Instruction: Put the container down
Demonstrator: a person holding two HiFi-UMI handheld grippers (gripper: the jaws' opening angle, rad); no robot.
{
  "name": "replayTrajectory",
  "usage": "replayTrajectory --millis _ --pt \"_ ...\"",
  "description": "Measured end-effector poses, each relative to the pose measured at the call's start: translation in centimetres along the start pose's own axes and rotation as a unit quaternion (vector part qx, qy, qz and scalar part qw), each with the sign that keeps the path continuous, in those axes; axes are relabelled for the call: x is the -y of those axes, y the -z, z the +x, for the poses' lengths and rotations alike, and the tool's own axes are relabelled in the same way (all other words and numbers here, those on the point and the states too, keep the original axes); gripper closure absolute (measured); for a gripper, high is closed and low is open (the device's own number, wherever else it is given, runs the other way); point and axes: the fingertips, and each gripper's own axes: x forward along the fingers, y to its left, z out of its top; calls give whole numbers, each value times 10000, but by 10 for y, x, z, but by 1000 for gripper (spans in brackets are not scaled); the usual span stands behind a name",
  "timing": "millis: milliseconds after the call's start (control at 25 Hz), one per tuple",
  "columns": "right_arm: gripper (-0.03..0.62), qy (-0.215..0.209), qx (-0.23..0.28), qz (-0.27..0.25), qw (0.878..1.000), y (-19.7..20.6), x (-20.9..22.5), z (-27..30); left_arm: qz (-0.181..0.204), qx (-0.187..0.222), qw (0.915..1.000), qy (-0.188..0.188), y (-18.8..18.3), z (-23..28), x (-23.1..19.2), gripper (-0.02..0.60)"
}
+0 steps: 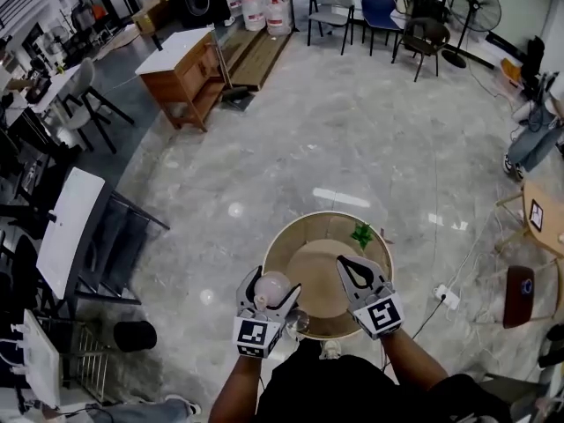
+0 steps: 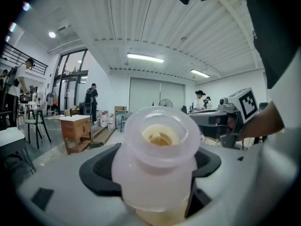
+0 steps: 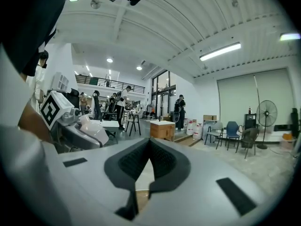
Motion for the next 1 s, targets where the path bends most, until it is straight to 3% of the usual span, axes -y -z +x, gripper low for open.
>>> replayTrajectory --millis 280,560,1000 --pt "594 46 -128 15 9999 20 12 33 68 -157 9997 161 19 46 -24 169" --pt "594 77 -474 369 9982 80 38 45 100 -517 9985 165 52 90 -28 169" --pt "594 -439 -1017 483 9927 181 64 81 -247 -1058 9938 -227 161 178 -54 169"
